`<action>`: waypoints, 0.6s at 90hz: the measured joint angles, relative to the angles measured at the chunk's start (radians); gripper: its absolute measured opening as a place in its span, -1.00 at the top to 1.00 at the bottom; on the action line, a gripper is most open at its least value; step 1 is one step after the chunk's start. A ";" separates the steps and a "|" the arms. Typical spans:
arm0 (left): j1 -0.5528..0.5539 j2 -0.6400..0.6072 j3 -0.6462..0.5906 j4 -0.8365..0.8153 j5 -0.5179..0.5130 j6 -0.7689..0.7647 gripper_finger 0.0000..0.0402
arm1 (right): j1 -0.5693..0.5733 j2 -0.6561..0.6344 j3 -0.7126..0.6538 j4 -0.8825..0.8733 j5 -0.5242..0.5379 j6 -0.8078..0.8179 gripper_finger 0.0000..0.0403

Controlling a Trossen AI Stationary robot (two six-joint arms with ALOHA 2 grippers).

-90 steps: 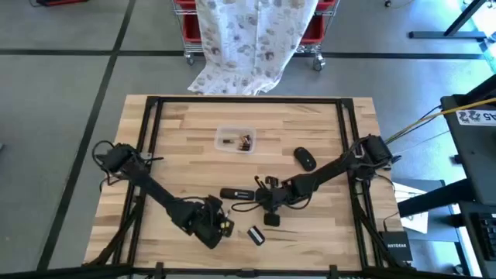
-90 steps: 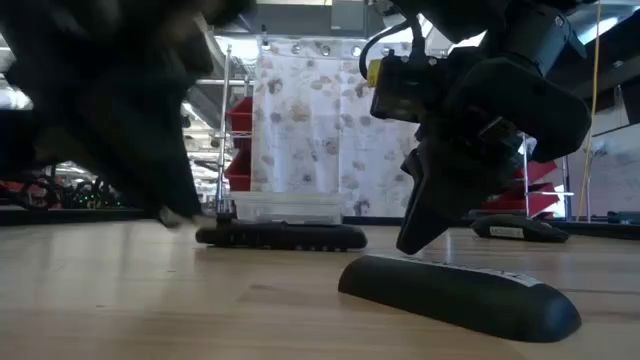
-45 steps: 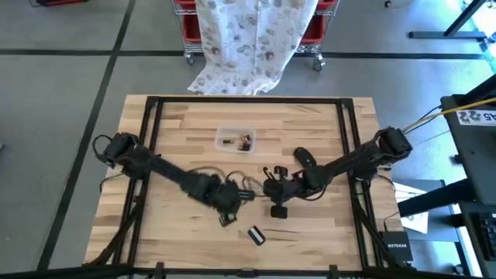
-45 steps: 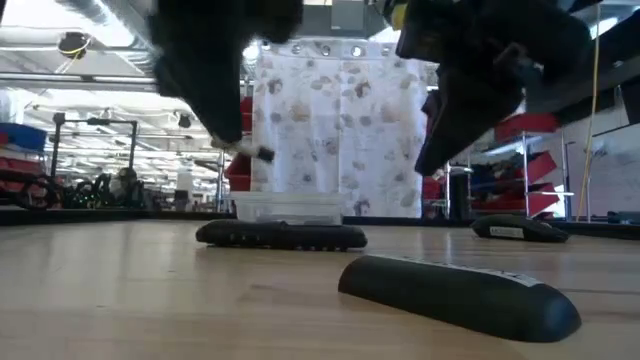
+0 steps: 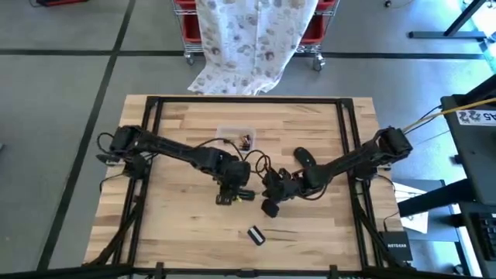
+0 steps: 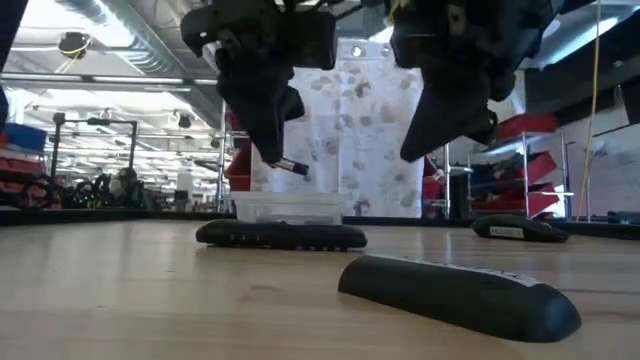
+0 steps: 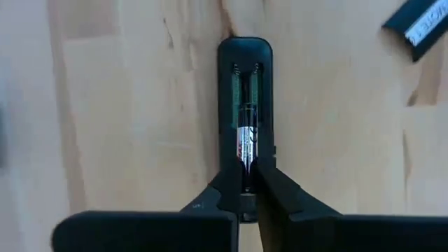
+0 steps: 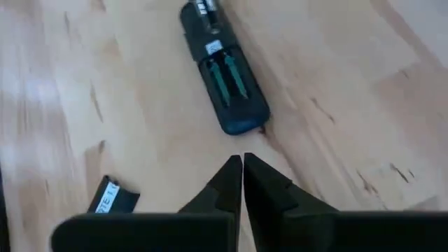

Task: Insert battery
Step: Insert the silver battery into the remote

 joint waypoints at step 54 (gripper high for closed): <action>0.019 0.084 0.000 0.079 0.003 -0.120 1.00 | 0.000 0.001 0.000 -0.026 0.083 0.095 1.00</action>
